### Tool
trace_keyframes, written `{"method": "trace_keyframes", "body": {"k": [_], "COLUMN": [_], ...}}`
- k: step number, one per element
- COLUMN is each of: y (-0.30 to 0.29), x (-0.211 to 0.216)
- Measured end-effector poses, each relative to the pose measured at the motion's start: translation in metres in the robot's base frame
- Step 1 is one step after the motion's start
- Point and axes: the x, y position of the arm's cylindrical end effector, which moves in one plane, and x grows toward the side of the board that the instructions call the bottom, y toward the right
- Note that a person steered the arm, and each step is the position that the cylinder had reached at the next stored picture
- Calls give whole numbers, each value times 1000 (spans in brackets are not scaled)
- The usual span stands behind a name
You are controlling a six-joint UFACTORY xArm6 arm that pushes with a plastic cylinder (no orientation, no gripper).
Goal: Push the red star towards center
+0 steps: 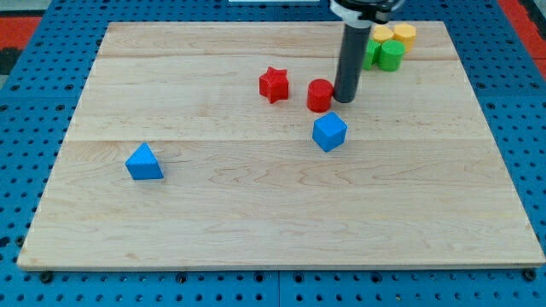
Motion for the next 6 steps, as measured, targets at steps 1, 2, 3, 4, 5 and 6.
{"method": "trace_keyframes", "body": {"k": [1,2,3,4,5,6], "y": [-33,-49,-89,-102,-108,-138], "x": [-13,-48,-28,63,35,5]}}
